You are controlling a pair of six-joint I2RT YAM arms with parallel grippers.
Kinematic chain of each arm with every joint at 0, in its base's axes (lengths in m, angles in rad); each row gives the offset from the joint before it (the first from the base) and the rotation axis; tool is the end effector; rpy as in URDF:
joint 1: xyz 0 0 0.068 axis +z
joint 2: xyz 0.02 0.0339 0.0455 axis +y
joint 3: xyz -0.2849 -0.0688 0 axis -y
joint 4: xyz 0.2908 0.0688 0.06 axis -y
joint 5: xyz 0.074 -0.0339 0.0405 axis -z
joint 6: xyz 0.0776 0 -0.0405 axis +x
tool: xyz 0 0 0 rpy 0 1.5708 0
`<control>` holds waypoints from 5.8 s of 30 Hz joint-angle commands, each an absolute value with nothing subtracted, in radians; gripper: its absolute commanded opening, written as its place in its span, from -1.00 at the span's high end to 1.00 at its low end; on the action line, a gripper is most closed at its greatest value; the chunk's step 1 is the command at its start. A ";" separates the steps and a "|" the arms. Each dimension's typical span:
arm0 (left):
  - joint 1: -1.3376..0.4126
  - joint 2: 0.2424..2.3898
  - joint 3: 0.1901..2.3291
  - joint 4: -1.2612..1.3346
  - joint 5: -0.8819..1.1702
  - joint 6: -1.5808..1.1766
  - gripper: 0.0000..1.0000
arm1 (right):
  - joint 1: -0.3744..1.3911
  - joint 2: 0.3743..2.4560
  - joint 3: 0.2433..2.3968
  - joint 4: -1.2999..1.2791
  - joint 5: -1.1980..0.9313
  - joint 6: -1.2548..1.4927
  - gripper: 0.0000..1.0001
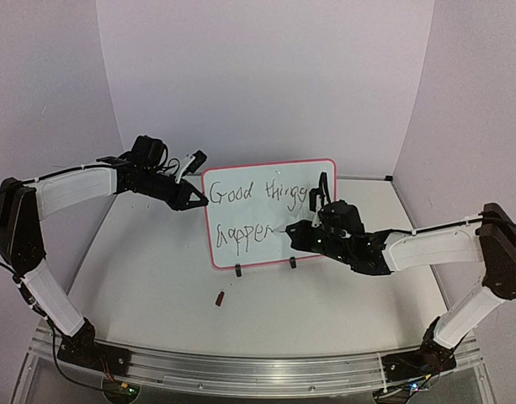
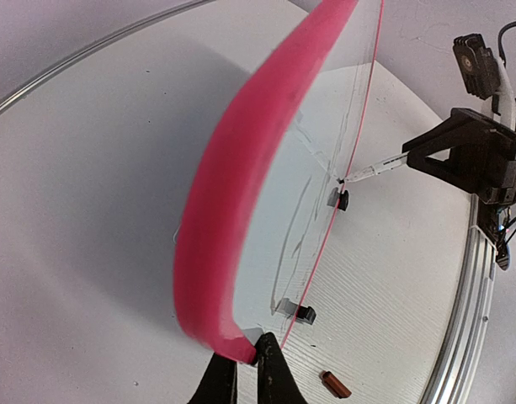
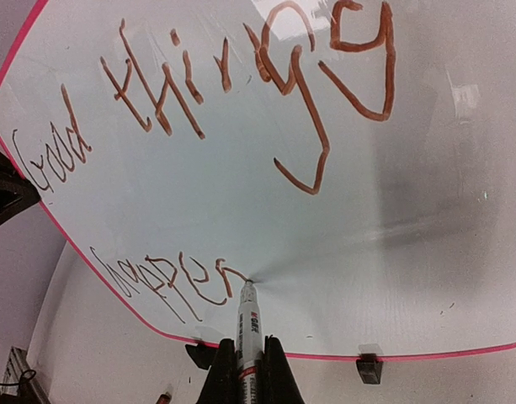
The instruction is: Write a sentence on the whiteboard
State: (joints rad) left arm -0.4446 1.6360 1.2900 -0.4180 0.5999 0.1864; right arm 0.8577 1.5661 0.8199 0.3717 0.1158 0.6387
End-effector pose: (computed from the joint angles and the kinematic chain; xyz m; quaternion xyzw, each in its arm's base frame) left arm 0.3713 -0.2254 0.2601 0.3829 0.7993 -0.3178 0.3369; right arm 0.2773 0.3069 0.1898 -0.0578 0.8236 0.3474 0.4446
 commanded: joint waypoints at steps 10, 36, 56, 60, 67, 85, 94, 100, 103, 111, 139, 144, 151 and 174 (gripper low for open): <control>-0.479 1.677 1.289 -0.470 0.531 0.224 1.00 | 0.851 1.579 0.803 0.366 0.122 0.680 1.00; -0.483 1.665 1.289 -0.470 0.526 0.227 1.00 | 0.850 1.526 0.812 0.349 0.075 0.639 1.00; -0.487 1.671 1.289 -0.472 0.525 0.226 1.00 | 0.813 1.500 0.841 0.321 0.051 0.617 1.00; -0.486 1.670 1.289 -0.473 0.523 0.228 1.00 | 0.811 1.512 0.848 0.328 0.049 0.614 1.00; -0.486 1.671 1.289 -0.472 0.524 0.228 1.00 | 0.803 1.540 0.866 0.336 0.046 0.613 1.00; -0.486 1.674 1.289 -0.473 0.523 0.229 1.00 | 0.801 1.566 0.807 0.314 0.036 0.672 1.00; -0.486 1.675 1.289 -0.473 0.524 0.230 1.00 | 0.802 1.522 0.811 0.316 0.014 0.652 1.00; -0.486 1.677 1.291 -0.471 0.527 0.227 1.00 | 0.802 1.462 0.825 0.316 0.008 0.641 1.00; -0.486 1.677 1.290 -0.472 0.528 0.228 1.00 | 0.802 1.464 0.841 0.318 0.021 0.633 1.00; -0.486 1.674 1.289 -0.473 0.523 0.229 1.00 | 0.802 1.509 0.872 0.324 0.040 0.621 1.00; -0.487 1.675 1.289 -0.474 0.523 0.229 1.00 | 0.801 1.447 0.813 0.336 0.081 0.625 1.00; -0.487 1.675 1.290 -0.473 0.525 0.229 1.00 | 0.801 1.440 0.797 0.319 0.098 0.627 1.00; -0.488 1.676 1.289 -0.474 0.522 0.229 1.00 | 0.802 1.492 0.842 0.295 0.085 0.622 1.00; -0.488 1.676 1.290 -0.475 0.524 0.229 1.00 | 0.799 1.542 0.832 0.243 0.089 0.657 1.00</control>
State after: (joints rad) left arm -0.4595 1.6360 1.2903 -0.4103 0.5911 0.1860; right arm 0.8055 1.5238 0.8246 0.2596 0.0738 0.6386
